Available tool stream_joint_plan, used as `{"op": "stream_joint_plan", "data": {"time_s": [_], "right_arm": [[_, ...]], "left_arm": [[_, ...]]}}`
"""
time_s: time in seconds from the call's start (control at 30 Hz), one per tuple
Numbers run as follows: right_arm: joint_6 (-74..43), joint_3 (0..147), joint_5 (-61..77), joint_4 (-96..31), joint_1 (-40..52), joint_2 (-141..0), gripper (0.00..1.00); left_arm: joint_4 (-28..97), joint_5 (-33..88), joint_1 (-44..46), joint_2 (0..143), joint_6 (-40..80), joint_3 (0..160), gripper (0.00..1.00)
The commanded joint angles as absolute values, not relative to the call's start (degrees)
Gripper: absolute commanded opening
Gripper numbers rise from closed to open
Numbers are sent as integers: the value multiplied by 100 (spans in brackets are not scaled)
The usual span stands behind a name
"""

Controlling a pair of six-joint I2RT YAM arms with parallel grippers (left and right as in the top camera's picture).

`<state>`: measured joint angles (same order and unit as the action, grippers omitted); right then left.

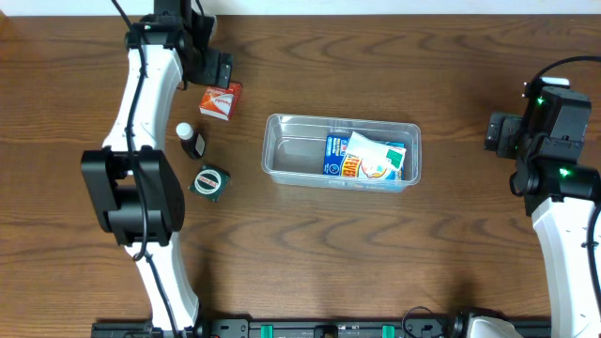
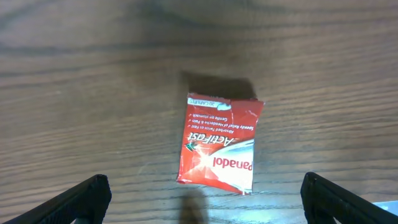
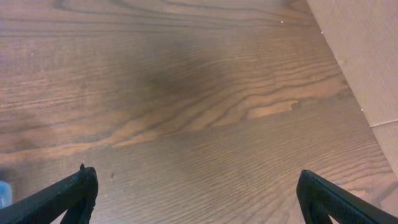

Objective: Pack container
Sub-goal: 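Grasp the red Panadol box with the left gripper and lift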

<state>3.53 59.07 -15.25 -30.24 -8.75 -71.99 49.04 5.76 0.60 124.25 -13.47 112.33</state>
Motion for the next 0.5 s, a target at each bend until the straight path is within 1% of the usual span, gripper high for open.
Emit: {"op": "stream_joint_plan", "data": {"time_s": [0.0, 0.47], "right_arm": [[281, 5924, -1586, -3028, -908, -7164, 99], [281, 5924, -1588, -3030, -908, -7164, 99]], "left_arm": [[4945, 652, 58, 12637, -1280, 11260, 98], [5052, 701, 139, 13347, -1278, 11249, 98]]}}
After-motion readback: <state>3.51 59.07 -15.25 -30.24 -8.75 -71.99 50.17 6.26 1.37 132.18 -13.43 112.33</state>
